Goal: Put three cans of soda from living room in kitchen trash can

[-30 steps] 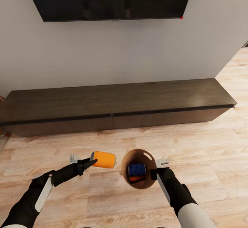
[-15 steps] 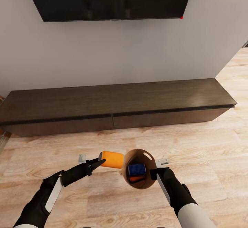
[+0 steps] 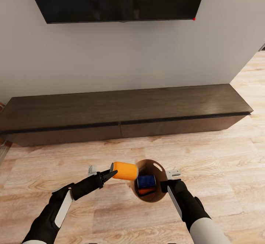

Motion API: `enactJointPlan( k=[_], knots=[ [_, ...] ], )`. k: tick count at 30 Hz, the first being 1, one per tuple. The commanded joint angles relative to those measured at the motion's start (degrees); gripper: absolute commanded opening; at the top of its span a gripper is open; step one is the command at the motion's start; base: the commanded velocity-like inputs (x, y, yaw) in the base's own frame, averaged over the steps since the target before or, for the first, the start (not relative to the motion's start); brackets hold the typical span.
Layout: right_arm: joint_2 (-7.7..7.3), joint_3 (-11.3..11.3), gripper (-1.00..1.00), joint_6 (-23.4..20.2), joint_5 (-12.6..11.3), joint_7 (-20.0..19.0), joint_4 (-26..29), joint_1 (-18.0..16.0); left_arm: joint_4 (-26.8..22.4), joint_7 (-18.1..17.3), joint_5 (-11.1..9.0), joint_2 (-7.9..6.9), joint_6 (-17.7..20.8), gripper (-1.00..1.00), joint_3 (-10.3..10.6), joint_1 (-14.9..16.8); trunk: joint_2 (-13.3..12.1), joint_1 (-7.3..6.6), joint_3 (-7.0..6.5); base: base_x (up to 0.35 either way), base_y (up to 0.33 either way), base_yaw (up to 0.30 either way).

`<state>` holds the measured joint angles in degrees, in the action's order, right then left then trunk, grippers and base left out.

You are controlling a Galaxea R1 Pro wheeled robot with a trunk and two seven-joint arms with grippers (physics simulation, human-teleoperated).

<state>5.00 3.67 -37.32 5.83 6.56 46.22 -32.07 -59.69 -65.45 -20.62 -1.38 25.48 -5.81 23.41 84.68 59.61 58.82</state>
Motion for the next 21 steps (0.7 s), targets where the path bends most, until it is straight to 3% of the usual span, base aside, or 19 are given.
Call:
enactJointPlan(
  k=[1,7,10,17,21],
  knots=[
    [0.01,0.0,-1.0,0.1,-0.5,-0.1,0.0,0.0,0.1,0.1,0.0,0.06,-0.1,-1.0,0.0,0.0,0.0,0.0,0.0,0.0,0.0,0.0],
    [0.01,0.0,-1.0,0.1,-0.5,-0.1,0.0,0.0,0.7,0.7,0.1,0.22,-0.1,-1.0,0.0,0.0,0.0,0.0,0.0,0.0,0.0,0.0],
    [0.01,0.0,-1.0,0.1,-0.5,-0.1,0.0,0.0,1.9,3.1,0.1,0.26,-0.2,-1.0,0.0,0.0,0.0,0.0,0.0,0.0,0.0,0.0],
    [0.01,0.0,-1.0,0.1,-0.5,-0.1,0.0,0.0,5.1,7.5,0.1,0.34,-0.5,-1.0,3.6,0.0,0.0,0.0,0.0,0.0,0.0,0.0],
    [0.01,0.0,-1.0,0.1,-0.5,-0.1,0.0,0.0,5.4,8.4,0.1,1.57,-0.6,-1.0,4.4,0.0,0.0,0.0,0.0,0.0,0.0,0.0]
  ],
)
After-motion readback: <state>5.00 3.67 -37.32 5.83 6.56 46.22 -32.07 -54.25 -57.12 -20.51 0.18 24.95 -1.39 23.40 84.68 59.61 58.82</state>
